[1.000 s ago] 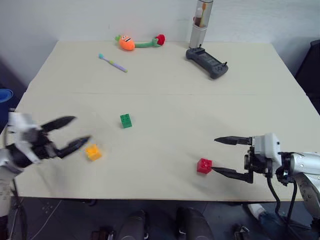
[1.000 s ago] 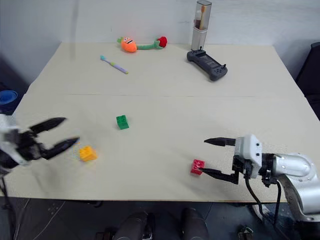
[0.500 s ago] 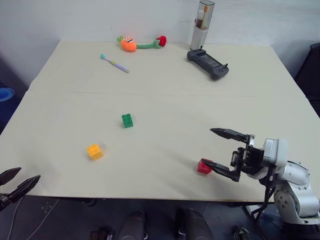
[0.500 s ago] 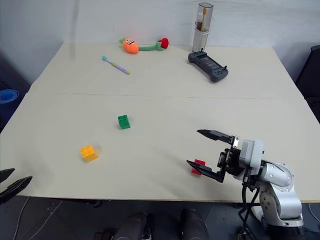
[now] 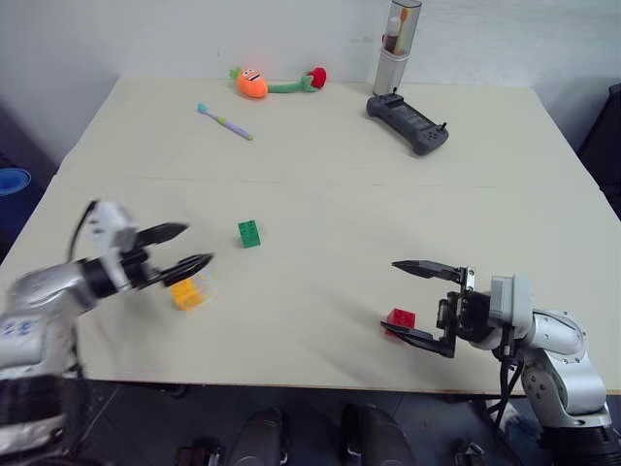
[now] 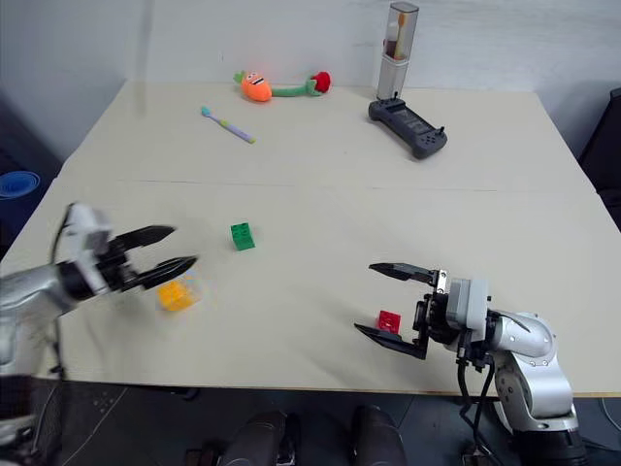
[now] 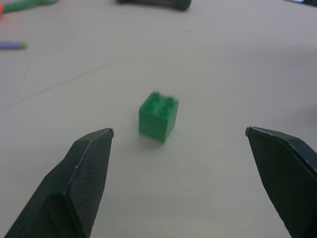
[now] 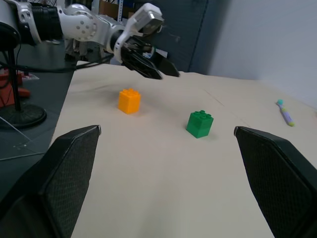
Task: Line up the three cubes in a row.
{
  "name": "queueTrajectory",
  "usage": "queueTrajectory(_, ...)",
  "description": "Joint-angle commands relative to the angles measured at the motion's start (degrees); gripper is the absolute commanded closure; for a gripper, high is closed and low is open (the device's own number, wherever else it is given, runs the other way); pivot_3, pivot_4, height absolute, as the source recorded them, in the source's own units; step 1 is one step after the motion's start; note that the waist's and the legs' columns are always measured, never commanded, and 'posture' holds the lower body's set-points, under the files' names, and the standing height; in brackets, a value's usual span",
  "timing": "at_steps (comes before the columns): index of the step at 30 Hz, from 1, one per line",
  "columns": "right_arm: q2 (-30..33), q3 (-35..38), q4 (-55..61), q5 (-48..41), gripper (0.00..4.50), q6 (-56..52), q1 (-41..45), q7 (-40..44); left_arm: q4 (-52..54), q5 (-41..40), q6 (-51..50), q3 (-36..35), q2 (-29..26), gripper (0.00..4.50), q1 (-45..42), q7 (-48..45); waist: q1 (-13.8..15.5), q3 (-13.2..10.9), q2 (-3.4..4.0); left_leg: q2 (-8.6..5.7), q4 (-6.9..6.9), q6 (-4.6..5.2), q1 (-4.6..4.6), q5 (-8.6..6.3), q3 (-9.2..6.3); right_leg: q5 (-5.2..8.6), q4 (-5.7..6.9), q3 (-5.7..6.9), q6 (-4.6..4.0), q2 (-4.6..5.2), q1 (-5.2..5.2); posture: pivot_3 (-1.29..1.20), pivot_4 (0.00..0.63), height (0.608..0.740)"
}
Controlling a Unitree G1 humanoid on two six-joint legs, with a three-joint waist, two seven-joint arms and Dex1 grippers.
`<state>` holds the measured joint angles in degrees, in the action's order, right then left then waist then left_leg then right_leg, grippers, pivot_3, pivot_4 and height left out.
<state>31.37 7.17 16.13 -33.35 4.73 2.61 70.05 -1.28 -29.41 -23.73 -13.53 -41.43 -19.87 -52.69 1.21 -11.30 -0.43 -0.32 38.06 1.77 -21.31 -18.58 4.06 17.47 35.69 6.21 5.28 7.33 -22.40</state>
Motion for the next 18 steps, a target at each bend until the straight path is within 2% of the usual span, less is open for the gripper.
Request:
queueTrajectory(1,0.78,1.1,2.33,-1.35,0.07,0.4,-0.59,-0.48,-5.36,3.49,3.57,4.53,1.32,0.0,-6.1,-1.99,-0.24,0.0,-0.01,0.01,0.0,-0.01,0.0,0.03,0.07,0.0,0.01,0.0,0.0,-0.05,-0.03,0.0,0.15,0.74)
queueTrajectory(6,1.53,2.11,2.18,-1.76,0.07,0.92,-1.94,0.08,-28.04,13.78,16.28,13.9,4.57,0.0,-20.67,-7.96,0.18,0.0,-0.02,0.05,0.07,0.01,0.04,0.18,0.27,-0.02,0.09,0.27,0.03,-0.5,-0.07,0.0,0.15,0.74)
queueTrajectory(11,1.32,2.57,3.77,-1.15,0.07,1.26,-3.9,-2.05,-45.46,17.99,24.21,16.11,7.45,0.0,-30.73,-12.26,0.14,-0.02,-0.08,0.1,0.09,0.03,0.02,0.16,0.37,-0.05,0.06,0.13,0.09,-0.61,-0.12,0.0,0.15,0.74)
queueTrajectory(15,1.46,2.64,4.82,-0.57,0.07,1.06,-5.0,-3.77,-52.98,20.25,27.82,16.79,8.9,0.0,-34.34,-14.91,0.1,-0.04,-0.1,0.1,0.12,0.04,-0.02,0.16,0.39,-0.06,0.03,0.14,0.1,-0.62,-0.13,0.0,0.15,0.74)
queueTrajectory(18,1.45,2.89,5.82,-0.11,0.0,1.1,-6.22,-5.02,-56.88,21.96,30.05,16.94,9.42,0.62,-35.96,-16.2,0.1,-0.05,-0.12,0.1,0.18,0.06,-0.02,0.16,0.4,-0.07,0.07,0.13,0.12,-0.62,-0.13,0.0,0.15,0.74)
